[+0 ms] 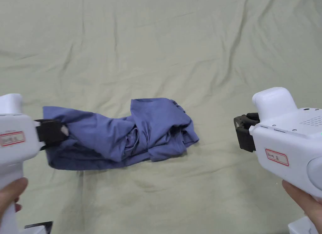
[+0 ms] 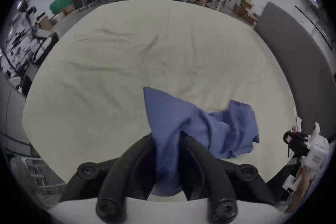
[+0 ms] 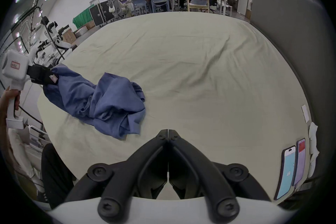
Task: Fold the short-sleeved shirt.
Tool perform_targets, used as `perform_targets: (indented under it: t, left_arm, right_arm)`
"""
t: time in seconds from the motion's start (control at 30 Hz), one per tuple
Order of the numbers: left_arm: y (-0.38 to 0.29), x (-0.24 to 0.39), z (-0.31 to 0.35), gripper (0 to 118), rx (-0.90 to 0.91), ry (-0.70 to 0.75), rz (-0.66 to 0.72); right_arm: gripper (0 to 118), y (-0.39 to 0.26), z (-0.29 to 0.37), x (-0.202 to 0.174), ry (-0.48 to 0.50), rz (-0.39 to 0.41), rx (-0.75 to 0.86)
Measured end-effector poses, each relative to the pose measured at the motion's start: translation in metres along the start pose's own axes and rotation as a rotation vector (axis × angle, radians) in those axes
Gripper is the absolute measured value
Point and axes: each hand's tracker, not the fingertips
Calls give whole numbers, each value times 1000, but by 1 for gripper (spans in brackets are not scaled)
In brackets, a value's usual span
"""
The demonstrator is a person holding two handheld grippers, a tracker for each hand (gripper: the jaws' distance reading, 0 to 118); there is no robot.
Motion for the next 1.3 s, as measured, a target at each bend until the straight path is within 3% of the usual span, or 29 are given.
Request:
perform_targets:
  t: [0.17, 0.3, 0.4, 0.43, 0.5, 0.6, 0.67, 0.7, 0.73, 0.8, 0.87, 0.93, 1.07, 1.2, 1.3]
  left_arm:
    - [10, 104, -37, 19, -40, -140, -208]
    - [9, 164, -75, 19, -113, -163, -357]
    - [10, 172, -99, 22, -167, -211, -303]
    - [11, 168, -105, 37, -181, -273, -230]
    - [11, 158, -105, 88, -199, -449, -90]
    - [15, 138, -64, 89, -130, -449, -92]
    - [20, 118, -32, 89, -4, -366, -128]
    - [20, 109, -22, 87, 42, -273, -130]
    - [19, 103, -13, 74, 86, -162, -127]
    - [21, 96, -24, 0, 89, -94, -173]
    - [16, 93, -47, 0, 12, -169, -79]
    - [6, 106, -71, 0, -67, -270, -83]
    - [-9, 158, -110, 0, -116, -258, -203]
    - [-10, 195, -140, 0, -151, -407, -207]
    - [-12, 209, -153, 0, -188, -361, -328]
  right_arm:
    - [2, 2, 5, 8, -2, -16, 15]
    - [2, 0, 8, 19, -17, -39, 19]
    - [2, -3, 8, 27, -28, -53, 8]
    - [2, -4, 8, 29, -32, -56, 4]
    - [2, -6, 8, 32, -35, -61, -2]
    - [2, -8, 9, 33, -35, -70, -2]
    - [2, -8, 10, 33, -32, -73, 0]
    - [2, -8, 10, 32, -32, -70, 0]
    - [2, -8, 11, 31, -33, -64, 1]
    - [2, -7, 12, 28, -38, -54, 3]
    - [2, -7, 13, 27, -40, -51, 2]
    - [2, -7, 14, 26, -44, -49, 2]
    - [2, -8, 7, 28, -63, -39, -22]
    - [2, -8, 5, 32, -73, -43, -37]
    - [2, -8, 5, 32, -77, -45, -44]
